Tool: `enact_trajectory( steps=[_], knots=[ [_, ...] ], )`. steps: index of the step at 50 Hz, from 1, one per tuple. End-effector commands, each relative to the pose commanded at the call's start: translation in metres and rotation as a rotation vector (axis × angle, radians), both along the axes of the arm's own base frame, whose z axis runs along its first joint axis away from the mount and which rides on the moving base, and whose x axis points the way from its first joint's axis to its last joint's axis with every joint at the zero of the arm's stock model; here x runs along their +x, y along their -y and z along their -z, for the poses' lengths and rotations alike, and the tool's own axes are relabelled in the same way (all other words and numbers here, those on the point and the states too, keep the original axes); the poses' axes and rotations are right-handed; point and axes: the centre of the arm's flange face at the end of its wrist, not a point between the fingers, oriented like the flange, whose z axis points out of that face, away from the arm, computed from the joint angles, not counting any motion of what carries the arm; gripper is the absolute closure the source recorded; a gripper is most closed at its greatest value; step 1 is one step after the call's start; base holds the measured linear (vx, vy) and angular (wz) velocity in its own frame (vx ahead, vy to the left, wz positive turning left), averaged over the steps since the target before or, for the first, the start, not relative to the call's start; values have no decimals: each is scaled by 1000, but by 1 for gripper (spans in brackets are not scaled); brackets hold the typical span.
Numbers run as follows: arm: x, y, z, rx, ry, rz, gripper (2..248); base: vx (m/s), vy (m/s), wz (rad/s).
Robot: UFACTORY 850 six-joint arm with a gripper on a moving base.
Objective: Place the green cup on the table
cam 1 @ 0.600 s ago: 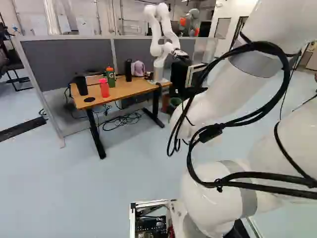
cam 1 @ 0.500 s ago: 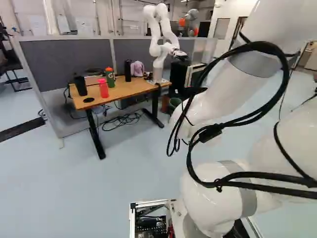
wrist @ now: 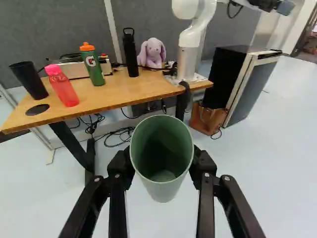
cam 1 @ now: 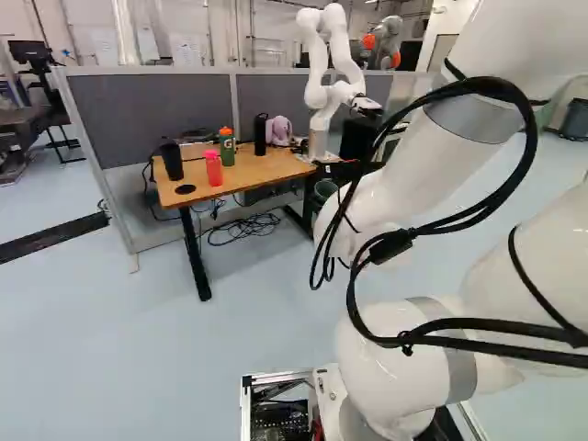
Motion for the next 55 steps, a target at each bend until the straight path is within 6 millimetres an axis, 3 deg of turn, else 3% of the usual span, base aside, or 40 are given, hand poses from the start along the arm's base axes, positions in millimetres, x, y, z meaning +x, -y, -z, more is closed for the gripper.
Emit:
enact_trajectory(
  steps=[18, 46, 47, 55],
  knots=[
    [0, 0, 0, 0, 0, 0, 125, 274, 110, 312],
    [0, 0, 0, 0, 0, 0, 125, 365, 15, -38],
    [11, 0, -1, 0, -5, 0, 125, 337, 18, 12],
    [28, 0, -4, 0, -10, 0, 125, 181, 8, 36]
  ],
)
